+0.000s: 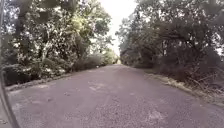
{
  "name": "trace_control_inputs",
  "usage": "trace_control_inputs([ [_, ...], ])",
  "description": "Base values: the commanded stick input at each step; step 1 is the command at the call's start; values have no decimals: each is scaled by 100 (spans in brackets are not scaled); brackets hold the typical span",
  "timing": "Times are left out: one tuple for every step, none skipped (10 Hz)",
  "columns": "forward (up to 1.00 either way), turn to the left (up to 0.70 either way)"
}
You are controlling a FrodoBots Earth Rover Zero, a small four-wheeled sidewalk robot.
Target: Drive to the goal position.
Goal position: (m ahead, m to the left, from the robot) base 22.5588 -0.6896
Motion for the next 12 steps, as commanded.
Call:
trace_control_inputs([
  [6,0],
  [6,0],
  [6,0],
  [6,0],
  [5,0],
  [6,0],
  [6,0],
  [6,0],
  [6,0],
  [6,0],
  [6,0],
  [6,0],
])
